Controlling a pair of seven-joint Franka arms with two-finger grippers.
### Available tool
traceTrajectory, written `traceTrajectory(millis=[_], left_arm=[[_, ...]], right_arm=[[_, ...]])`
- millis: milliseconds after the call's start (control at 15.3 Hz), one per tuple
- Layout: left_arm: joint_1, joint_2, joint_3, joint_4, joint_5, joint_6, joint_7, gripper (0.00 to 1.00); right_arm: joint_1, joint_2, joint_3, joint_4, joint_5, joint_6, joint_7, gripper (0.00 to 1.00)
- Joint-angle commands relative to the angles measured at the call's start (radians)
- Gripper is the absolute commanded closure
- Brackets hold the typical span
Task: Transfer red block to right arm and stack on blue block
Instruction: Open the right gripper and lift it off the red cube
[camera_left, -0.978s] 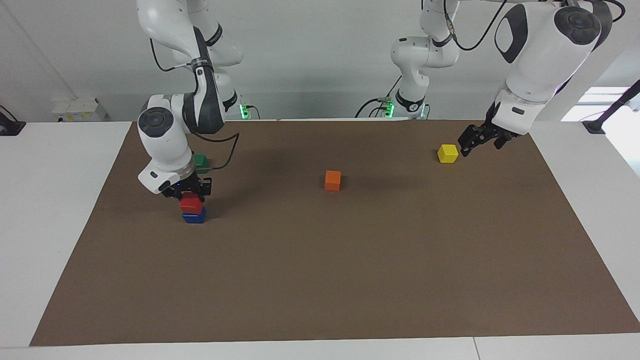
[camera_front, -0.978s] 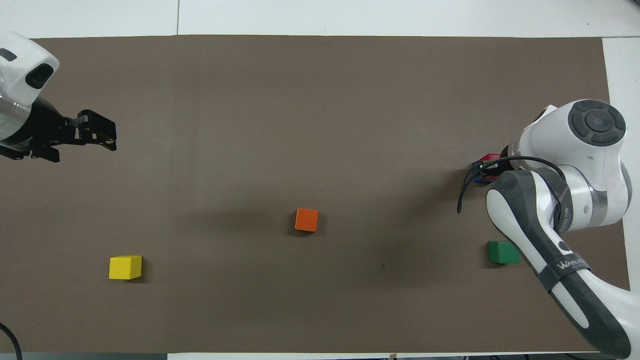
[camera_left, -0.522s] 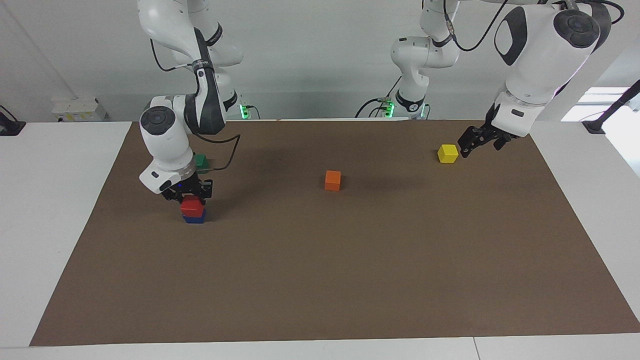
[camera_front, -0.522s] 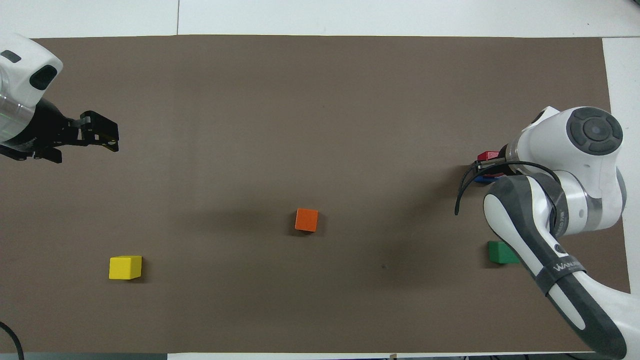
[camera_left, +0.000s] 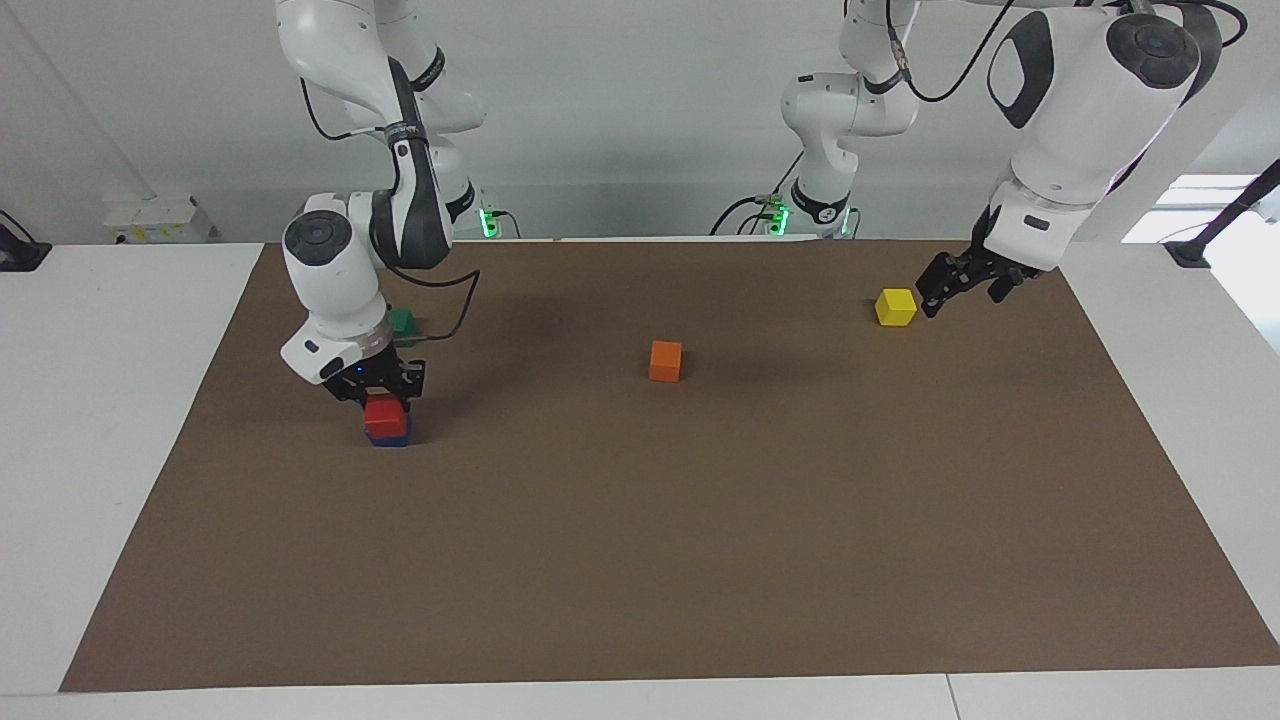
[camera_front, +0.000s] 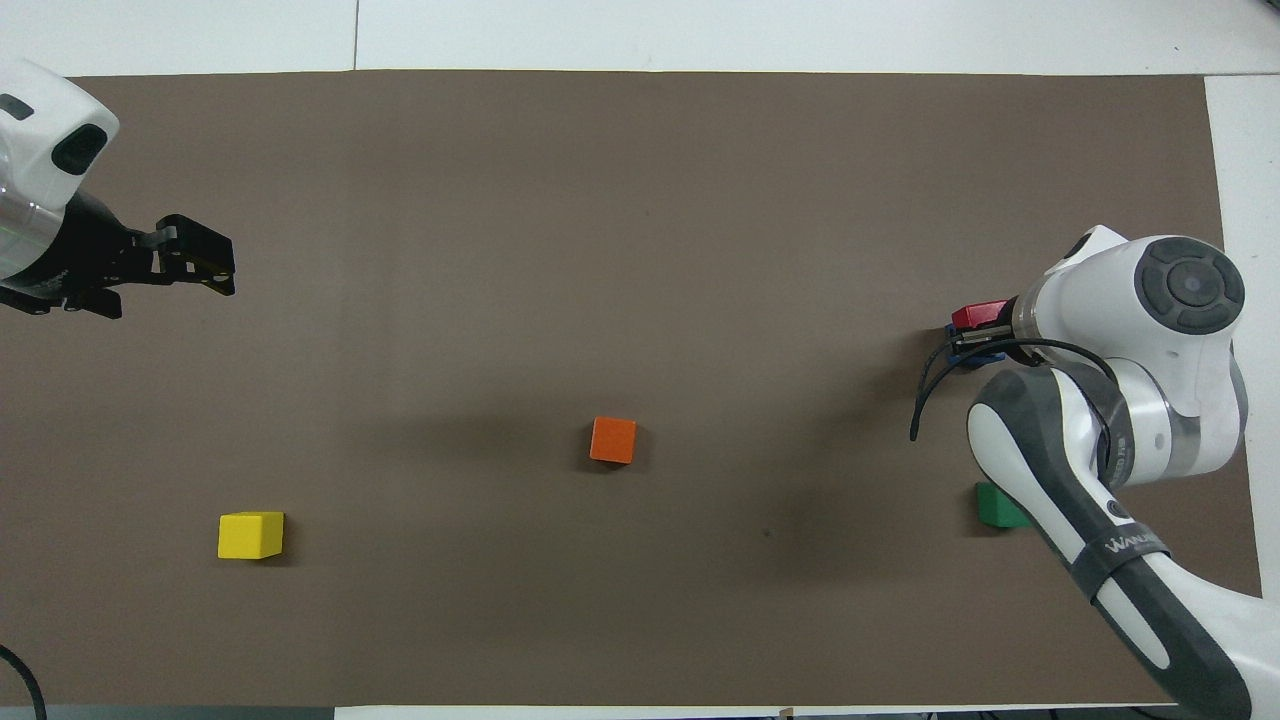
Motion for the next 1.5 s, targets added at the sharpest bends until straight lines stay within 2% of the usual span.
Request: traceTrajectory(millis=[0, 391, 913, 978, 1043, 1109, 1174, 1239, 1304, 1435], left_arm=[[0.005, -0.027, 0.004, -0.027, -0.018, 0.031, -0.004, 0.0], [0.093, -0.027, -0.089, -0.026, -0.019, 0.045, -0.001, 0.0], [0.094, -0.031, -0.095, -0.024, -0.022, 0.033, -0.009, 0.0], [0.094, -0.033, -0.097, -0.026, -0.022, 0.031, -0.011, 0.0], [0.094, -0.034, -0.097, -0.029, -0.022, 0.034, -0.009, 0.0], [0.093, -0.034, -0.095, -0.026, -0.022, 0.036, -0.009, 0.0], [0.09, -0.037, -0.095, -0.027, -0.022, 0.031, -0.009, 0.0], [0.085, -0.042, -0.095, -0.03, -0.022, 0.028, -0.009, 0.0], [0.082, -0.042, -0.095, -0.032, -0.022, 0.028, -0.012, 0.0], [0.082, -0.044, -0.095, -0.032, -0.022, 0.028, -0.014, 0.0]], right_arm=[[-0.025, -0.03, 0.007, -0.034, -0.032, 0.02, 0.02, 1.0], [-0.036, -0.029, 0.007, -0.031, -0.027, 0.022, 0.033, 1.0], [-0.039, -0.029, 0.007, -0.024, -0.016, 0.01, 0.03, 1.0], [-0.037, -0.029, 0.008, -0.022, -0.013, 0.008, 0.03, 0.88], [-0.039, -0.029, 0.008, -0.022, -0.012, 0.007, 0.032, 0.69], [-0.039, -0.03, 0.007, -0.018, -0.01, 0.004, 0.03, 0.61], [-0.04, -0.03, 0.007, -0.019, -0.009, 0.004, 0.03, 0.6], [-0.04, -0.032, 0.007, -0.018, -0.009, 0.002, 0.03, 0.53], [-0.04, -0.03, 0.007, -0.016, -0.009, 0.003, 0.03, 0.43], [-0.039, -0.032, 0.007, -0.016, 0.005, 0.004, 0.03, 0.15]])
